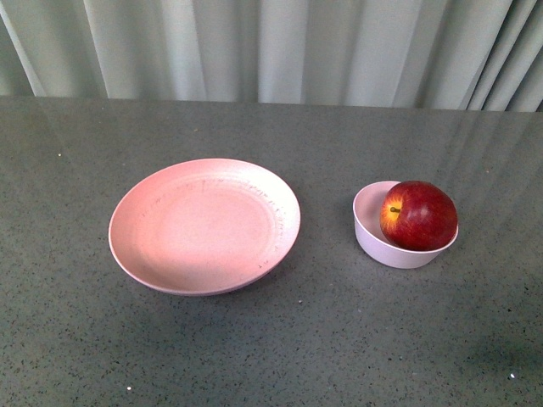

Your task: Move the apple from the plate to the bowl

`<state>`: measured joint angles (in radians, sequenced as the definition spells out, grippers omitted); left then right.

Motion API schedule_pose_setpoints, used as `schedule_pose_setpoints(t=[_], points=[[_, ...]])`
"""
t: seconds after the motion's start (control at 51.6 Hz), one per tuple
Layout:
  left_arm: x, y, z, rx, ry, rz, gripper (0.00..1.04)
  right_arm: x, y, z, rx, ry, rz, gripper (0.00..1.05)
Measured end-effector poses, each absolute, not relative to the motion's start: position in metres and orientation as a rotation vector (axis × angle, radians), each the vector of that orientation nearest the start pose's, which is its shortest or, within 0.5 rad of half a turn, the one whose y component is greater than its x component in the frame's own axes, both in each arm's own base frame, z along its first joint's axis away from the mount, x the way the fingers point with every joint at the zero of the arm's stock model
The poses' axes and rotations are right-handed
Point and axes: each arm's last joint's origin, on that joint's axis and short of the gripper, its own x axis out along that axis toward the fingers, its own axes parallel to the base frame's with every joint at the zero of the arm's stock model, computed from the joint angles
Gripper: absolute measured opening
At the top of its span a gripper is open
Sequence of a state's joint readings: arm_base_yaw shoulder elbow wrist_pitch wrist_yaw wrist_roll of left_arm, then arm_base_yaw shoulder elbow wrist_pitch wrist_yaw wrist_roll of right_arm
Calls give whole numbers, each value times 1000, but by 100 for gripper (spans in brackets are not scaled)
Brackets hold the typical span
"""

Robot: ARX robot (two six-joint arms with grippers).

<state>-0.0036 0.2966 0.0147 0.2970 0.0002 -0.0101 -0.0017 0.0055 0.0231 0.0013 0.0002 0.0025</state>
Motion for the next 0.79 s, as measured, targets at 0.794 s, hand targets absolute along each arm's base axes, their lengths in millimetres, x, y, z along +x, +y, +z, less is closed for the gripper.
schedule_pose_setpoints(t=[0.794], points=[[98, 0, 167, -9, 1, -3, 2, 97, 0, 171, 2, -19, -2, 96]])
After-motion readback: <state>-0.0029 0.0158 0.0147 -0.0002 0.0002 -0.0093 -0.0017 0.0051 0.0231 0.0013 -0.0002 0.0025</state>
